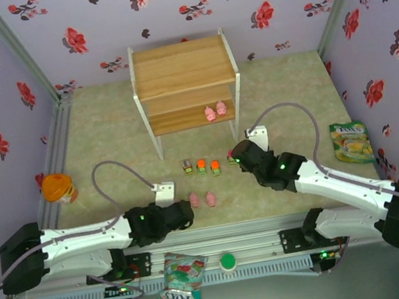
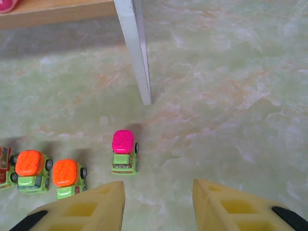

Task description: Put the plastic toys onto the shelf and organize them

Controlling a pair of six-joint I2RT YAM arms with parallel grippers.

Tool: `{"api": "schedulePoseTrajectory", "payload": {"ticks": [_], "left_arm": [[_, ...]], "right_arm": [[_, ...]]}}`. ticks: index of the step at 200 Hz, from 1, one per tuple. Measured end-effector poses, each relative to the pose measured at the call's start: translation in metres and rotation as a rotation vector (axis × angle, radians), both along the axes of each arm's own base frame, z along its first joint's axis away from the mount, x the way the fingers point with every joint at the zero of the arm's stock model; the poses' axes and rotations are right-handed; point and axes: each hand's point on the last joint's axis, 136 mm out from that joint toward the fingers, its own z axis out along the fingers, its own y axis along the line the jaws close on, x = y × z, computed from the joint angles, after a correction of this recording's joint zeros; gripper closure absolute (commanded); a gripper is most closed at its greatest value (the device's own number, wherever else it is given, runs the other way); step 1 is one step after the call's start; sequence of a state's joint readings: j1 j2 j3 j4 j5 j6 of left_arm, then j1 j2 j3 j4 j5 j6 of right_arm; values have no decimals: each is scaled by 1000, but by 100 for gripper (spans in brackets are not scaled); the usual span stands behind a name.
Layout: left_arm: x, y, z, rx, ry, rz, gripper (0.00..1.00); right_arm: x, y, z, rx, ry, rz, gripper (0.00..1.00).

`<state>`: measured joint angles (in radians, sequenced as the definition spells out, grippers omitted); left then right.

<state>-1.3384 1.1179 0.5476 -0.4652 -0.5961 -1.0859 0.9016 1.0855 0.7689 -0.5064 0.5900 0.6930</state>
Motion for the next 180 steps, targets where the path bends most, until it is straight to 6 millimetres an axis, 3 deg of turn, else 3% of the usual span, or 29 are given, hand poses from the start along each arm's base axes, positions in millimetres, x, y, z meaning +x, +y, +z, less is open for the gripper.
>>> {"api": "schedulePoseTrajectory", "payload": {"ticks": [180], "left_arm": [[-3,-5,-26,58,84,127,30]], "right_arm": [[1,5,-6,34,-3,6,57]]}}
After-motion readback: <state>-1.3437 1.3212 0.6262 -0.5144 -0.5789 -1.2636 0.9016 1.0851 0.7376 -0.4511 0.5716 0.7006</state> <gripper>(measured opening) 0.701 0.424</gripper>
